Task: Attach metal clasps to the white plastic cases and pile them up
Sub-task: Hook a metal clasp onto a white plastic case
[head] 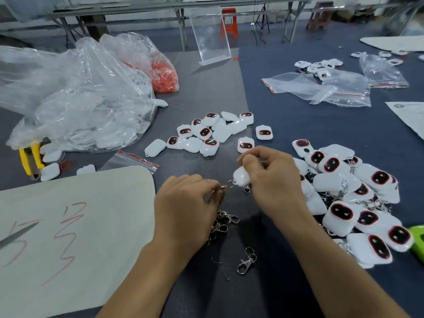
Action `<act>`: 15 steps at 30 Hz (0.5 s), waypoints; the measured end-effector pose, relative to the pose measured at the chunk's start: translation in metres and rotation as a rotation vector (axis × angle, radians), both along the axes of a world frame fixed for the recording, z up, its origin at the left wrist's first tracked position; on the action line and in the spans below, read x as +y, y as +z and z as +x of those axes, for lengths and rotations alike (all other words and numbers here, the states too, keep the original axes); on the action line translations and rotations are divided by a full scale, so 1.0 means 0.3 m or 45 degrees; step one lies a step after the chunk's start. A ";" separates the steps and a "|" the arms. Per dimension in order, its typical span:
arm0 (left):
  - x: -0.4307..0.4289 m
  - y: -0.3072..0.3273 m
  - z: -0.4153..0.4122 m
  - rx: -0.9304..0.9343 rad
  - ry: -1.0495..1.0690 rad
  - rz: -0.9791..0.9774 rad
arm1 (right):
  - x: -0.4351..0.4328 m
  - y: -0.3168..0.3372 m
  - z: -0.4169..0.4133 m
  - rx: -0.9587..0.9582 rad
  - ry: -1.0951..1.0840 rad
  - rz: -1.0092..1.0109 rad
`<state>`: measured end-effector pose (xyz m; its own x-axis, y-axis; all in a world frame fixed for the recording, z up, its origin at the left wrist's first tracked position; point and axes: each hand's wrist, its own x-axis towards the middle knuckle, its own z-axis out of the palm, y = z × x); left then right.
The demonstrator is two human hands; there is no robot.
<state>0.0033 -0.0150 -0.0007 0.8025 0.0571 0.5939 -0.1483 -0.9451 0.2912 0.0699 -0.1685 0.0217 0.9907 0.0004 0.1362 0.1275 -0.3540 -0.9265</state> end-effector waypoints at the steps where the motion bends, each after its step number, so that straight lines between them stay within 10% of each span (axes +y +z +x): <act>1: 0.001 -0.001 0.002 -0.033 0.024 -0.020 | -0.023 0.007 0.016 0.013 -0.036 -0.022; 15: 0.067 -0.039 0.046 0.344 0.229 -0.346 | -0.145 0.015 0.072 -0.347 -0.337 -0.993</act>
<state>0.0172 0.0051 -0.0125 0.8901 0.3364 0.3076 0.1281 -0.8322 0.5394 0.0914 -0.2121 0.0261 0.9042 -0.0329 0.4259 0.1339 -0.9249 -0.3557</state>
